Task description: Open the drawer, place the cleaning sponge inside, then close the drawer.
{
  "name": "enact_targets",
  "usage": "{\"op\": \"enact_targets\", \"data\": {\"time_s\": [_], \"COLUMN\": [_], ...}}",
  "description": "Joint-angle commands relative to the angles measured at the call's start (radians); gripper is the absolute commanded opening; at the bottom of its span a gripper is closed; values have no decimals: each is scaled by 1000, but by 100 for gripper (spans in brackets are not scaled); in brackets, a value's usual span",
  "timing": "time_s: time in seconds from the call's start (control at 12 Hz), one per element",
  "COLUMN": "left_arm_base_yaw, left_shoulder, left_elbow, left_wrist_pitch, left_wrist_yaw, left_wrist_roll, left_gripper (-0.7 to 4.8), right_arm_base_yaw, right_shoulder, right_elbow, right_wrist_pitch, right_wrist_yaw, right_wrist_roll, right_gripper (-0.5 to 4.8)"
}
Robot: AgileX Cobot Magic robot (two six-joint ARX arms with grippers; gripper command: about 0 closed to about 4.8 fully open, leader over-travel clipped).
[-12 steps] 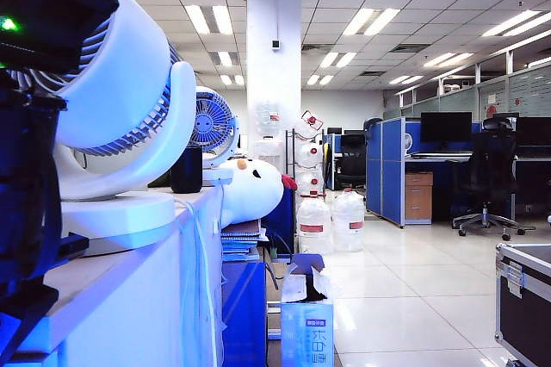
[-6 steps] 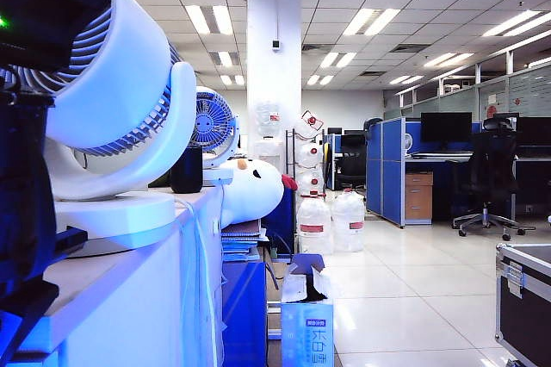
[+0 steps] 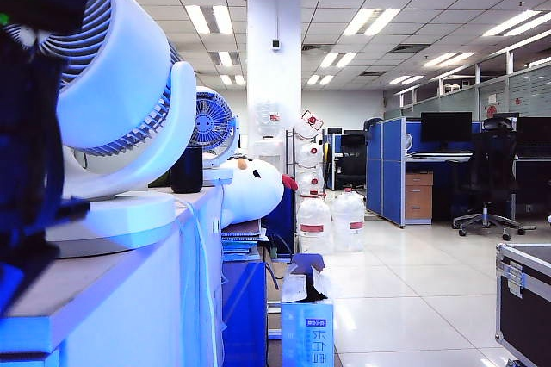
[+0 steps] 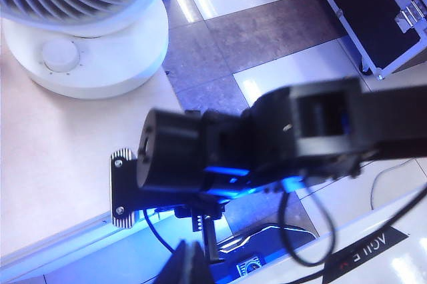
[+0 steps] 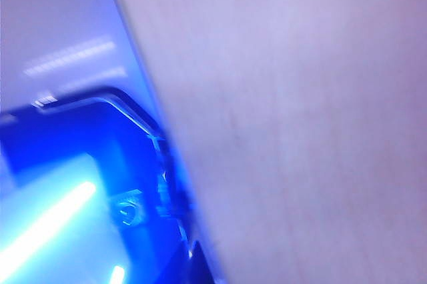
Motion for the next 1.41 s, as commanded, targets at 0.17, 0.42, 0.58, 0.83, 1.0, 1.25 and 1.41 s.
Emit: {"op": "enact_targets", "data": {"time_s": [0.17,0.42,0.58,0.83,1.0,1.25,1.41], "left_arm_base_yaw": [0,0,0,0,0,0,0], "left_shoulder": [-1,-1,-1,-1,-1,-1,-1], "left_elbow": [2,2,2,2,2,2,2], "left_wrist_pitch": [2,2,2,2,2,2,6], "left_wrist_yaw": [2,2,2,2,2,1,2], "left_wrist_roll": [3,3,3,3,3,3,3], "left_gripper": [-5,-5,-5,-5,-5,-5,-5], "right_arm_base_yaw": [2,-6,-14,-16,-16,-16,-20], "right_shoulder": [-19,-8,22,43,43,42,22], "right_elbow": [8,8,8,8,8,8,8], "right_wrist_pitch": [47,64,68,73,79,79,66], "right_wrist_yaw": [-158,-146,-135,-10,80,100,-18], "right_wrist_roll": [5,6,7,5,5,5,5], "right_gripper": [-6,-6,-6,-6,-6,-5,-5]}}
